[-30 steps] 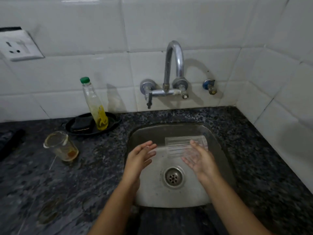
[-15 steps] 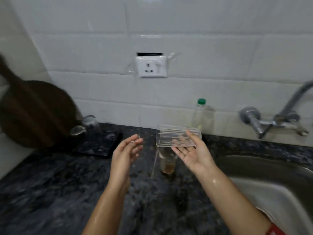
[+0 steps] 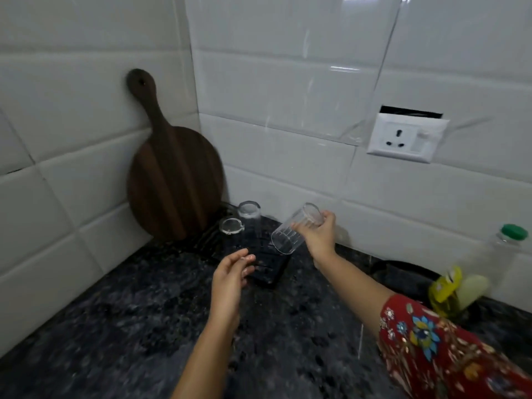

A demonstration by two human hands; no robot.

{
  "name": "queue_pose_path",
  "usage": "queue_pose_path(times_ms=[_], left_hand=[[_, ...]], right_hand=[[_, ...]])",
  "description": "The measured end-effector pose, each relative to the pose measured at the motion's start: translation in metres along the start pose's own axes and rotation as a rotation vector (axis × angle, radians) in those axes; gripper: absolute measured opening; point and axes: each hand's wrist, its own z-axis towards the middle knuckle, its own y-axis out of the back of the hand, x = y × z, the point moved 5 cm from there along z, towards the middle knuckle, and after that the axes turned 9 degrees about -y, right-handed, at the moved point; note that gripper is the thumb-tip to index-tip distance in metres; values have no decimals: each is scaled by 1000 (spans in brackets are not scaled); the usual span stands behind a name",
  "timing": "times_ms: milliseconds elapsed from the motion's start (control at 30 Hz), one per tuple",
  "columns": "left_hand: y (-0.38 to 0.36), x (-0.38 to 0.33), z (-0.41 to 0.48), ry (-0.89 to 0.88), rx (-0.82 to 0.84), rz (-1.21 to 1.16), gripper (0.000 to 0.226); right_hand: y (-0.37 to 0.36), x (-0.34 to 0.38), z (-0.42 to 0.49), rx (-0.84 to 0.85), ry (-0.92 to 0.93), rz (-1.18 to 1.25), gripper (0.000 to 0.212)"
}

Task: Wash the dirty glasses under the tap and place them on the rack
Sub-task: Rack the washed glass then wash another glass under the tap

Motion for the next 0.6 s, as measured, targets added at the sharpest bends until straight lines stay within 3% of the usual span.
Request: queue_pose_path(times_ms=[233,600], left_hand=[[7,22,16,44,-10,36,17],[3,35,13,87,5,51,21]], right_hand=[[-40,-6,31,107,211,-366,74],[-54,-7,29,116,294,-498,73]])
